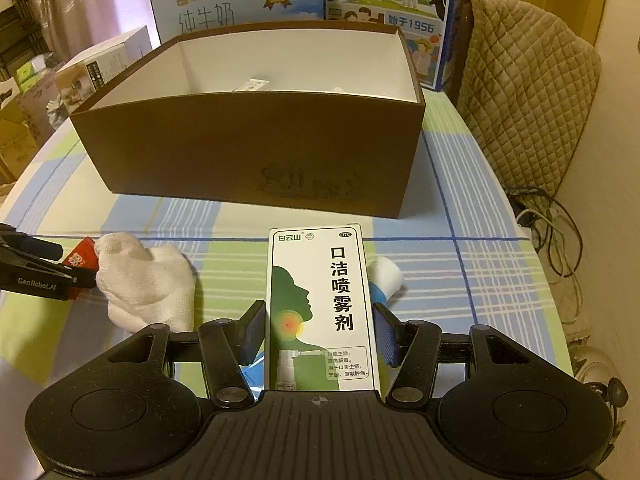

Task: Organize objects
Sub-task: 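Grasp the red candy packet with the left tool, then carry the spray box and red candy packet over the brown box with both tools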

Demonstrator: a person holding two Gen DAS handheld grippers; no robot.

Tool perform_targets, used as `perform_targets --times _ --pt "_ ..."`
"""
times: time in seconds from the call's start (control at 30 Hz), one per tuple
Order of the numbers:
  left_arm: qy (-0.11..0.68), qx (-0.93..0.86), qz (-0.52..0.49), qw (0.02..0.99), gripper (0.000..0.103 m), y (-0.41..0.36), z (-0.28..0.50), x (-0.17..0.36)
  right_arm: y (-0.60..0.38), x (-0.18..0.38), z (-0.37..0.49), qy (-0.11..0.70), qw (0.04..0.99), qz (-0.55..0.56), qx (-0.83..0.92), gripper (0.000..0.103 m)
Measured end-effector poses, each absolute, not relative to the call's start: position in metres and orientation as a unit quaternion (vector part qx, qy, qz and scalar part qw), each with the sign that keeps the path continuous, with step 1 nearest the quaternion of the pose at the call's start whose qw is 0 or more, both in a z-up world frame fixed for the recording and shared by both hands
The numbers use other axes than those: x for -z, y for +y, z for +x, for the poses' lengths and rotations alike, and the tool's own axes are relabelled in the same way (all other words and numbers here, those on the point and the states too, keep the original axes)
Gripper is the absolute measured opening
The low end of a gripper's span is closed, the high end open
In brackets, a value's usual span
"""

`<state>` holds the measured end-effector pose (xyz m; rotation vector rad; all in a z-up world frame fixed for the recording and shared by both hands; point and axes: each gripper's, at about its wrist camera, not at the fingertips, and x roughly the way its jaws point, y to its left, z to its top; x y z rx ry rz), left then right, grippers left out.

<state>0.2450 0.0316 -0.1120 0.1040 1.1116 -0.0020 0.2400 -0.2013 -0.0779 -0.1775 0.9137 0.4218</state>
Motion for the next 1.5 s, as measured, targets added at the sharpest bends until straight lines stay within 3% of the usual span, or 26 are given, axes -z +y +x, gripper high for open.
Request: perform_targets --times 0.27,0.93,1.5 --pt "0.528 0.012 0.042 0.848 0.028 0.031 0.246 0.111 -0.196 0.077 0.238 0.434 0.872 -0.087 -0.210 0.052" --pt "0.471 0.001 0.001 0.882 0.027 0.051 0.217 0.046 -0.193 0.042 0.234 0.410 0.879 -0.040 -0.240 0.052" --pt "0.408 0.024 0.015 0.912 0.027 0.037 0.237 -0.007 -0.181 -0.006 0.264 0.364 0.889 -0.013 -0.277 0.052"
